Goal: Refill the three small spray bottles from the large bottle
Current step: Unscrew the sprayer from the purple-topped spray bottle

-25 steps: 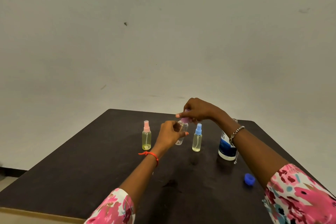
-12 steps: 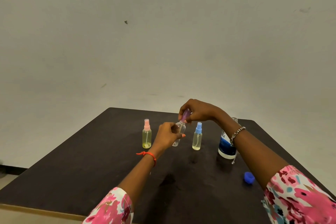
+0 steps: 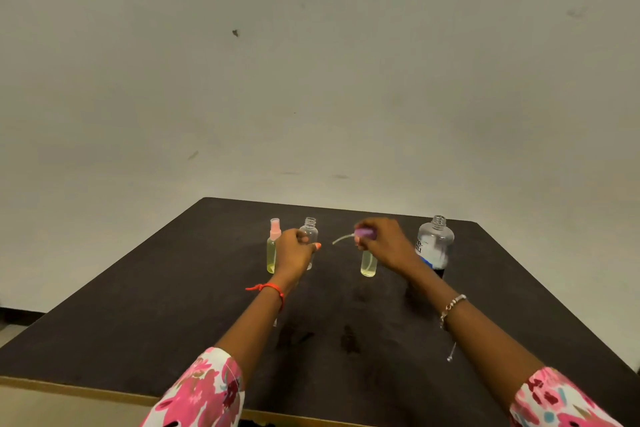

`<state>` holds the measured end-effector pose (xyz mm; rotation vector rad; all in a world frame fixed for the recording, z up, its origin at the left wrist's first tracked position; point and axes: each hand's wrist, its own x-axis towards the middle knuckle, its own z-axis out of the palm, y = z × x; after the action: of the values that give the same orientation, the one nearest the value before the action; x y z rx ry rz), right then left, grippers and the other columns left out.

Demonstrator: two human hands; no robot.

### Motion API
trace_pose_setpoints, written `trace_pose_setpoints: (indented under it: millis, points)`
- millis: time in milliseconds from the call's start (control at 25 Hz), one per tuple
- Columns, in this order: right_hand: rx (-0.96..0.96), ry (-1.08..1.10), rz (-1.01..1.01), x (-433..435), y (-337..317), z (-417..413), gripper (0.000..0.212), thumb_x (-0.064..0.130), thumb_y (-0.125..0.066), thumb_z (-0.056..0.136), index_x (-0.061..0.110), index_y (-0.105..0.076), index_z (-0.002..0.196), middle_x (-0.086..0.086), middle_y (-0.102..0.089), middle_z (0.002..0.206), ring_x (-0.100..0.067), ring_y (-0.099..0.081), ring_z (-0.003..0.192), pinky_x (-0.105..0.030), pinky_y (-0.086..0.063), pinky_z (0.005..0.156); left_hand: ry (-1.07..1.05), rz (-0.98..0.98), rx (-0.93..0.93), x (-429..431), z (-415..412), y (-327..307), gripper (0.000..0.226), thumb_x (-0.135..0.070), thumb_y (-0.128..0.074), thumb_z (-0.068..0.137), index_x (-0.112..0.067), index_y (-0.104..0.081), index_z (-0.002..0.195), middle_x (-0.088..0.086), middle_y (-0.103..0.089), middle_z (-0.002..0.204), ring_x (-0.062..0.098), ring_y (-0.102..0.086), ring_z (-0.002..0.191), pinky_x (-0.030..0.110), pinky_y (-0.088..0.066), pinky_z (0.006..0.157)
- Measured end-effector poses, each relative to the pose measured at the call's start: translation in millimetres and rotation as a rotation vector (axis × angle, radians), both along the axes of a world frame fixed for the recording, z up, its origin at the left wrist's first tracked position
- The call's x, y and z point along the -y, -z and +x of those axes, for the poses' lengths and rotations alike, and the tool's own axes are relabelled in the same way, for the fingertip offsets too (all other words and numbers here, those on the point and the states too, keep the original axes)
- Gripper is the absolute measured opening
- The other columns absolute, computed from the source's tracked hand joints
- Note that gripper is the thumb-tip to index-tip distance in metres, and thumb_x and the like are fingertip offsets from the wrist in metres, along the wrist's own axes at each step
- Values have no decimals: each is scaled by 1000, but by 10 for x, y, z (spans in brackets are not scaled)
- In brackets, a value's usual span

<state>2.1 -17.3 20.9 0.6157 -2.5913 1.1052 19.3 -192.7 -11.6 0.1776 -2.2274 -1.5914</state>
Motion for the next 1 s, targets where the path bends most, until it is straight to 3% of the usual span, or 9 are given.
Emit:
trace_pose_setpoints:
  millis: [80, 200, 280, 360, 440, 800, 920, 1000]
  points:
    - [-32, -18, 153, 9, 370, 52, 15, 9, -51, 91, 3, -55, 103, -16, -62, 101, -19, -59, 85, -22, -44, 72, -26, 29, -8, -22, 5, -12, 16, -3, -66, 79, -5, -51, 86, 12, -54, 91, 20, -52, 89, 30, -43, 84]
    - [62, -29, 305, 69, 790, 100, 12, 16, -40, 96, 12, -43, 107, -14, -57, 110, -14, -55, 85, -29, -49, 78, -30, 48, -16, -73, 9, -27, 17, -5, -67, 79, -8, -54, 89, 9, -55, 92, 19, -52, 90, 31, -43, 85]
    - [129, -39, 371, 109, 937, 97, 18, 16, -36, 97, 11, -38, 114, -17, -45, 128, -23, -56, 102, -35, -48, 88, -26, 50, -13, -97, 18, -21, 19, -5, -67, 79, -7, -57, 94, 7, -55, 91, 17, -52, 90, 27, -42, 82]
    - [175, -49, 433, 134, 1019, 85, 33, 14, -36, 97, 6, -31, 129, -17, -22, 148, -28, -36, 132, -36, -38, 104, -26, 51, -8, -104, 19, -3, 24, -6, -67, 79, -1, -59, 100, 7, -55, 92, 17, -52, 90, 26, -42, 81]
    - [199, -43, 472, 169, 1052, 82, 38, 13, -35, 98, 2, -27, 133, -18, -12, 151, -29, -14, 142, -40, -24, 114, -22, 52, 1, -99, 13, 14, 29, -6, -67, 79, 4, -58, 105, 8, -56, 93, 18, -53, 92, 29, -44, 85]
    - [247, -20, 404, 215, 1070, 103, 45, 16, -36, 97, 3, -19, 137, -18, -12, 152, -29, -11, 142, -46, -12, 118, 2, 60, 17, -116, -10, 58, 29, -7, -67, 79, 2, -58, 104, 7, -55, 94, 16, -51, 92, 26, -42, 83]
    - [225, -21, 360, 225, 1056, 108, 41, 16, -38, 97, 5, -24, 133, -16, -23, 146, -29, -24, 137, -48, -17, 117, 2, 68, 20, -112, -13, 75, 27, -7, -67, 79, 1, -58, 103, 8, -55, 95, 17, -52, 93, 27, -43, 84]
    - [193, -32, 320, 191, 1034, 145, 37, 17, -39, 96, 7, -28, 130, -15, -34, 138, -28, -37, 127, -45, -29, 111, 7, 66, 18, -114, -11, 84, 24, -7, -68, 78, -1, -58, 100, 8, -55, 94, 18, -52, 92, 27, -43, 83]
